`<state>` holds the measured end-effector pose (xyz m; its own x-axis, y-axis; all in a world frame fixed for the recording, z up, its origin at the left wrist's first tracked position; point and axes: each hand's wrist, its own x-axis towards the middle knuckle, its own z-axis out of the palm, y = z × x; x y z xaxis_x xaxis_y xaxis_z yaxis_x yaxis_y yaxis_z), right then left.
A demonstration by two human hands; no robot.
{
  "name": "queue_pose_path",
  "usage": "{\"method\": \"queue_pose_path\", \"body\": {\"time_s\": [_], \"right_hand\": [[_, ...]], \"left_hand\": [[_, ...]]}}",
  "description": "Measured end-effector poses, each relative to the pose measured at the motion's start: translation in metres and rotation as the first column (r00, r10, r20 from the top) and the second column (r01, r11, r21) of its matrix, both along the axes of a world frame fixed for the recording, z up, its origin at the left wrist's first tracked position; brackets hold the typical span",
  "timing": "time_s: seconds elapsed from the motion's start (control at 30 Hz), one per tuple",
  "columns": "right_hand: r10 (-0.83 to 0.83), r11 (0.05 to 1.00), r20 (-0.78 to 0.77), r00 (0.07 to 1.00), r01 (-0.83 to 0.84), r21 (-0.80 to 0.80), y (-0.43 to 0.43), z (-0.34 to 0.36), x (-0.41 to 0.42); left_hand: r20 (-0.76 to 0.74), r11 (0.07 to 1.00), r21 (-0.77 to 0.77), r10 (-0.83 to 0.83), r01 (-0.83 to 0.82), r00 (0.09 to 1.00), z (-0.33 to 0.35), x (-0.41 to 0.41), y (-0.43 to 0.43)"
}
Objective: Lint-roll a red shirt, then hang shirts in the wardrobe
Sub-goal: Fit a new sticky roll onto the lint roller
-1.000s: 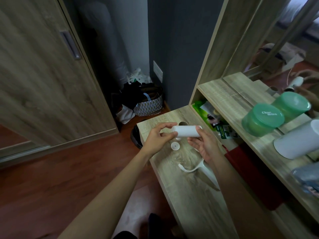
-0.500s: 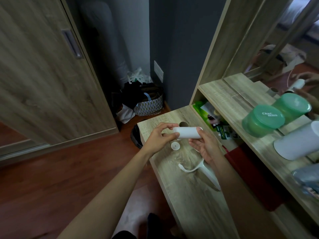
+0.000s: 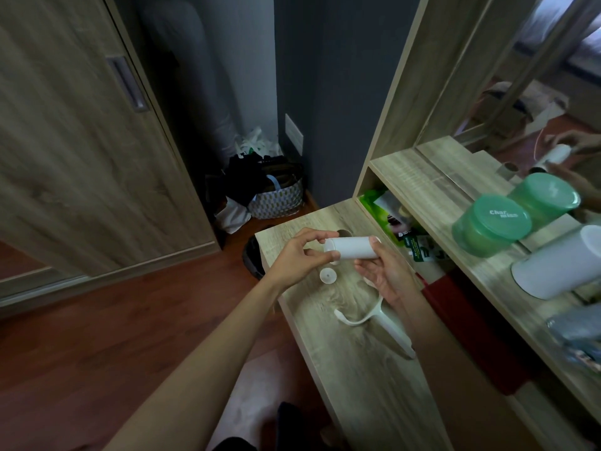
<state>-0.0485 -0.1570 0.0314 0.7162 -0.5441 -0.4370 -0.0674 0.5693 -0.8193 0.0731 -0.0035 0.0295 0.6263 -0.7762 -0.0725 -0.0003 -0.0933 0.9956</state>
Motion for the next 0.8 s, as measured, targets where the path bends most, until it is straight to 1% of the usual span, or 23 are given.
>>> {"method": "queue_pose_path", "body": {"time_s": [0.2, 0.4, 0.57, 0.63, 0.7, 0.8], "right_hand": [[0.011, 1.000, 0.010, 1.000, -0.011, -0.023, 0.000, -0.001, -0.001], [0.023, 0.999, -0.006, 1.000, -0.023, -0.025, -0.002, -0.001, -0.002], [-0.038, 0.999, -0.016, 0.999, 0.038, -0.003, 0.002, -0.006, -0.002], [-0.064, 0.998, -0.011, 0.998, 0.064, -0.002, 0.006, -0.008, -0.001], [-0.079, 0.997, -0.003, 0.997, 0.079, -0.020, 0.011, -0.010, -0.002], [-0.101, 0.994, -0.001, 0.995, 0.101, -0.044, 0.018, -0.012, -0.005]], "left_hand": [[0.016, 0.999, 0.029, -0.030, 0.029, 0.999, 0.002, 0.005, -0.001], [-0.027, 0.997, 0.055, -0.050, 0.052, 0.998, 0.002, 0.006, -0.001], [-0.007, 0.998, 0.033, 0.061, -0.061, 0.998, -0.010, 0.007, 0.002], [-0.058, 0.993, -0.001, 0.121, -0.121, 0.991, -0.015, 0.003, 0.003], [-0.145, 0.985, -0.026, 0.164, -0.170, 0.976, -0.022, 0.000, 0.004], [-0.221, 0.965, -0.032, 0.248, -0.262, 0.943, -0.038, -0.002, 0.008]]}}
